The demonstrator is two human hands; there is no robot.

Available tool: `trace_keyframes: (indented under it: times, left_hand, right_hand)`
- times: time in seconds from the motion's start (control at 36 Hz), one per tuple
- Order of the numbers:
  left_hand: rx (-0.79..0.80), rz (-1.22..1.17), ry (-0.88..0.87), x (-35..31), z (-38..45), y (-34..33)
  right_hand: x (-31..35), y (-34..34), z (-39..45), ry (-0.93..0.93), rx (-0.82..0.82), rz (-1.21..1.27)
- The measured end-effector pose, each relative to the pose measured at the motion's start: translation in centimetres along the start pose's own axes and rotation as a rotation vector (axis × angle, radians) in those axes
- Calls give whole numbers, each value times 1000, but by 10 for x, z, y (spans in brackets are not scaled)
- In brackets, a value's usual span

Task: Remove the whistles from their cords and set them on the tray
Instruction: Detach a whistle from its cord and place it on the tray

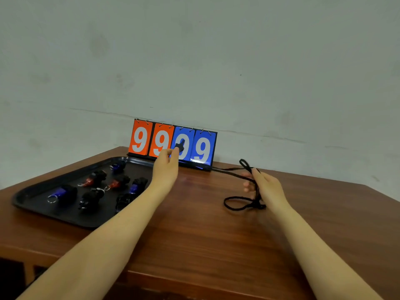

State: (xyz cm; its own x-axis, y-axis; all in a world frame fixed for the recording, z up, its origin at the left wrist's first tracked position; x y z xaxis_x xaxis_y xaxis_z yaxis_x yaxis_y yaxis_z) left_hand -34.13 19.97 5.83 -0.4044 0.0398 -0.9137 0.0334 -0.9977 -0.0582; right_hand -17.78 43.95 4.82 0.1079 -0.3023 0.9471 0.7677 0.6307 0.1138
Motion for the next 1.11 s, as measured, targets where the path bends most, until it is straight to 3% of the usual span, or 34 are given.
trace_keyframes:
  times: [0.14,0.31,0.42,0.56,0.64,0.72,0.83,0.92,1.0,1.11]
  left_hand:
    - [-51,-115,110,11,4,7]
    - [-46,-229,203,18,6,6]
    - [32,-250,217,13,1,-2]
    - [281,-422,227,-15,-23,-28]
    - [436,-612,259,-33,-37,-39]
    - [547,-731,298,-45,-47,-45]
    - [576,-771,326,-46,-48,-48]
    - [432,-659,336,-30,-34,-40]
    - [225,-441,333,-4,-16,-24]
    - [49,-8,76,1,1,-2]
  right_hand:
    - [-18,5,4,-199,-44,162]
    - [-23,18,11,-163,-103,233]
    - [-2,10,5,54,-81,-70]
    - [15,-47,-30,366,171,-430]
    - [11,-76,-50,401,293,-466]
    - [3,-96,-55,280,384,-361]
    - [5,-104,-55,254,508,-223]
    - [7,-96,-51,98,535,130]
    - [19,-75,-36,-49,434,536]
    - [33,-27,-13,-117,212,819]
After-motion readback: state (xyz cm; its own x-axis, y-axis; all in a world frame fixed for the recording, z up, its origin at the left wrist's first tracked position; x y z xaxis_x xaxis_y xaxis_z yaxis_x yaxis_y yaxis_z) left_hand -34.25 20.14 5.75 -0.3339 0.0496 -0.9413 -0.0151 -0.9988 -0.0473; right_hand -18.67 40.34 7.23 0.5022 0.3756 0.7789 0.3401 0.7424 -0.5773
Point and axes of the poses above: each hand's wrist, its own z-axis towards the middle knuckle, its own y-axis out of the back of the hand, x = y × z, the point moved 10 cm from there along z, towards the middle knuckle, and after that the axes turned 9 degrees about -x, right-handed, at the moved point
